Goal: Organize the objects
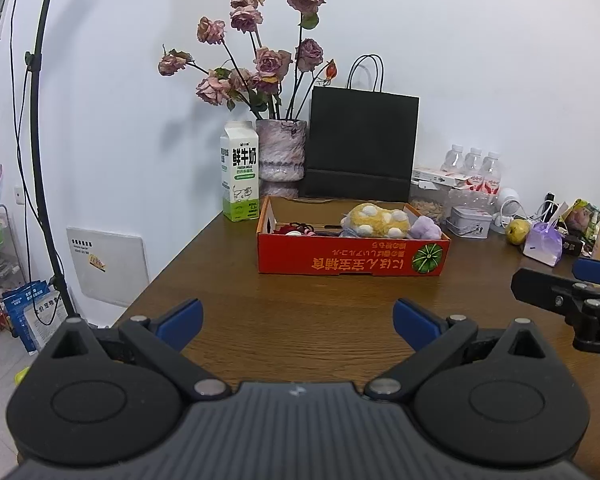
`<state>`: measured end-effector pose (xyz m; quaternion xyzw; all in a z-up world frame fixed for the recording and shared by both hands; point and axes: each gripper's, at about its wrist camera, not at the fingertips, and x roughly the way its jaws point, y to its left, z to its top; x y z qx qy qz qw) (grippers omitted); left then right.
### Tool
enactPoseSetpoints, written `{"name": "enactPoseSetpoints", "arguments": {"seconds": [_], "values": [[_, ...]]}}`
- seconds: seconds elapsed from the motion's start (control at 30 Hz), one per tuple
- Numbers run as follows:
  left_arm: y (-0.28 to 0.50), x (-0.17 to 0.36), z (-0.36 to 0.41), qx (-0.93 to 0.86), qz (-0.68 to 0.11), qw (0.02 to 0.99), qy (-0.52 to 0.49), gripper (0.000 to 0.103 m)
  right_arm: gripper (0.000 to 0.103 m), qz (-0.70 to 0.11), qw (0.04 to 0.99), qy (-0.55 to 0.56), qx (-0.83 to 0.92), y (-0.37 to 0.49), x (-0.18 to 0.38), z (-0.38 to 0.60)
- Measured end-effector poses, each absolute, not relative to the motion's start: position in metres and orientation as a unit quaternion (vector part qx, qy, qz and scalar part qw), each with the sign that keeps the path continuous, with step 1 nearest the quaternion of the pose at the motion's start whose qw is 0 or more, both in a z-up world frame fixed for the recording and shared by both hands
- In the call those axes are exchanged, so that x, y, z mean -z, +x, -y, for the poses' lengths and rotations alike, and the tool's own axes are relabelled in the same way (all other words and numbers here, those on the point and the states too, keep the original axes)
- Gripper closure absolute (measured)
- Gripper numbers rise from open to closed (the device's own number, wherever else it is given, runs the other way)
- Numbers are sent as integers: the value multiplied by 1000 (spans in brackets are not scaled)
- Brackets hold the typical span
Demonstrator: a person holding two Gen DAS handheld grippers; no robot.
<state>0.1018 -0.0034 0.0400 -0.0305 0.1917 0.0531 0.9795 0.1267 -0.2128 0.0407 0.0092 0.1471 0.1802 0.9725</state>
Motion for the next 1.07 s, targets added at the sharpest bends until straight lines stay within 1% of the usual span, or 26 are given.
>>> {"name": "enactPoseSetpoints", "arguments": {"seconds": [1.07], "values": [[104, -37, 10, -49, -207, 977, -30, 0, 0, -150, 972, 10, -180, 124, -36, 216]]}}
